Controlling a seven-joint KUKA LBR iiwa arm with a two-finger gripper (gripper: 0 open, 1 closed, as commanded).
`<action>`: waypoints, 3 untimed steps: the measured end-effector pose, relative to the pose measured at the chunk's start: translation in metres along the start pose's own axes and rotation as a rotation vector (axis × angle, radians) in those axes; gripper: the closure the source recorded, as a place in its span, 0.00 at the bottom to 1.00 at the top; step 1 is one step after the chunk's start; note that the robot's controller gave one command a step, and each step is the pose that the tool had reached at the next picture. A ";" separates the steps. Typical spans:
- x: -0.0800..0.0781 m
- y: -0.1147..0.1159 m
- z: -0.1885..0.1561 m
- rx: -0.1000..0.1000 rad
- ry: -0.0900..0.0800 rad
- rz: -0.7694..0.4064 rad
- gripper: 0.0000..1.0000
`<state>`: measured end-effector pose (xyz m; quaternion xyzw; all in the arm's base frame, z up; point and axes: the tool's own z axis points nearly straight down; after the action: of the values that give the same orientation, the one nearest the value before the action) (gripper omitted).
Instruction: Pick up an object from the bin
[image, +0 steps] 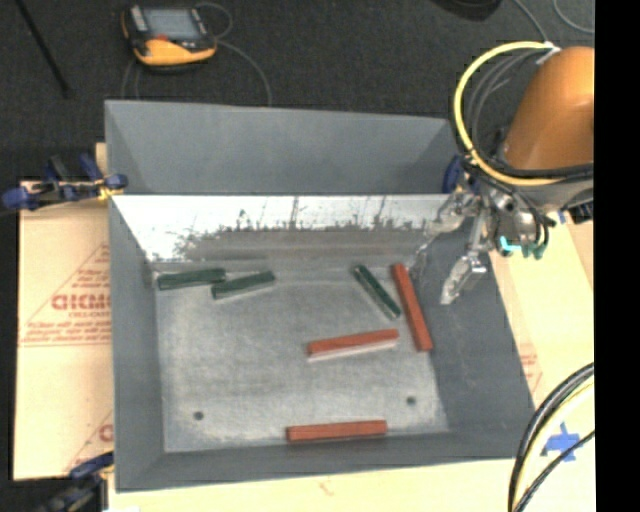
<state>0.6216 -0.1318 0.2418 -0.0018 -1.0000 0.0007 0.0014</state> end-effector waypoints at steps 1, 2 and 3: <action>-0.002 0.000 -0.005 0.001 -0.008 -0.002 0.00; 0.010 0.000 0.041 0.003 -0.014 -0.004 0.00; 0.010 0.006 0.101 0.002 -0.011 -0.020 0.00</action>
Offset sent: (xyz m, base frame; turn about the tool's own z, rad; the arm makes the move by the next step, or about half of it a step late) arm -0.0447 -0.0003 -0.1718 -0.0164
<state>0.6111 -0.1259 0.1403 0.0083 -1.0000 0.0016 -0.0042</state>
